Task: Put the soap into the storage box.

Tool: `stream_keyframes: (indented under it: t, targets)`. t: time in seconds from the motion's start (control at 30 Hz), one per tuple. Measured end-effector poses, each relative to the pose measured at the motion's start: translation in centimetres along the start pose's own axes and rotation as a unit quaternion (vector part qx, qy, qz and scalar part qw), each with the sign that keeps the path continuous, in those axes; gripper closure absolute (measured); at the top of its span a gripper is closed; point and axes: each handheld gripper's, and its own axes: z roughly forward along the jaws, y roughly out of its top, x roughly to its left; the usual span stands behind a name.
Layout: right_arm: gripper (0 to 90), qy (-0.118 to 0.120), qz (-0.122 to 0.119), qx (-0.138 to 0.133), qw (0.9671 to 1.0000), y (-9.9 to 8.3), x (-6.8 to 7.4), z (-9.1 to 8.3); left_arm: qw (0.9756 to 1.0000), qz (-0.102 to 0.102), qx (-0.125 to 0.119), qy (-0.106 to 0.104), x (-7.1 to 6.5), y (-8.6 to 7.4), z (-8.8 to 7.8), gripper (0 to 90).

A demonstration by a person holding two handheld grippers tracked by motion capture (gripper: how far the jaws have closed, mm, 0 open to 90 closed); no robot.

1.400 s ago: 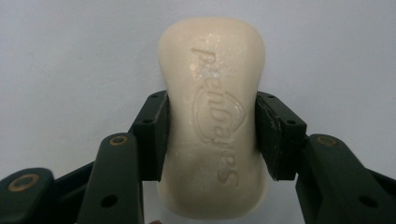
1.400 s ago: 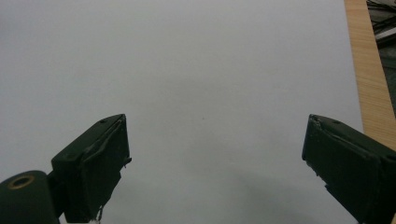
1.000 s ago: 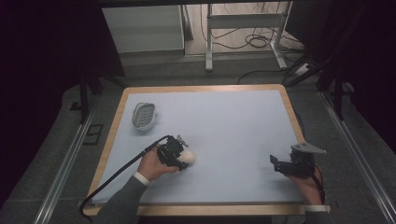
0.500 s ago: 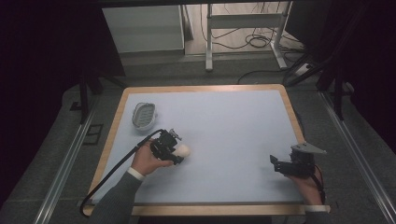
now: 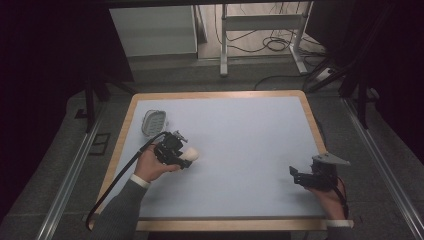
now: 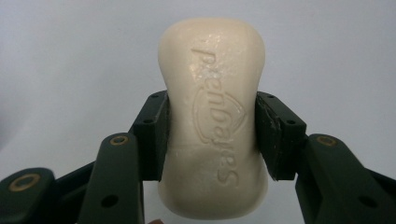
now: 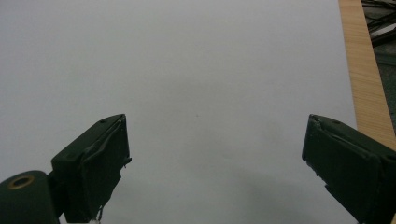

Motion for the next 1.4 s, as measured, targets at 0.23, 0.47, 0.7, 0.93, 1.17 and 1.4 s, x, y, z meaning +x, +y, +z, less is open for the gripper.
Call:
stream_keyframes:
  t: [0.23, 0.47, 0.7, 0.93, 1.17, 1.4]
  targets:
    - [7.3, -0.001, 0.001, 0.002, 1.0000, 0.0, 0.0, 0.0, 1.0000, -0.006, -0.004, 0.003, 0.7, 0.2, -0.5, 49.5]
    - [7.3, 0.001, 0.000, 0.002, 1.0000, -0.1, 0.0, 0.1, 0.9999, -0.008, -0.008, 0.006, 1.1, 0.4, -1.0, 49.5]
    - [7.3, 0.002, -0.001, 0.002, 1.0000, -0.1, -0.1, 0.1, 0.9997, -0.015, -0.015, 0.009, 1.7, 0.7, -1.4, 49.5]
    - [7.3, 0.002, -0.002, 0.003, 1.0000, -0.1, -0.1, 0.3, 0.9996, -0.019, -0.016, 0.011, 2.2, 1.0, -1.7, 49.5]
    - [7.3, 0.001, -0.003, 0.004, 1.0000, -0.2, -0.1, 0.3, 0.9993, -0.027, -0.019, 0.015, 2.9, 1.3, -2.1, 49.5]
    - [7.3, 0.001, -0.003, 0.005, 1.0000, -0.2, -0.2, 0.3, 0.9989, -0.033, -0.024, 0.022, 3.6, 1.8, -2.5, 49.5]
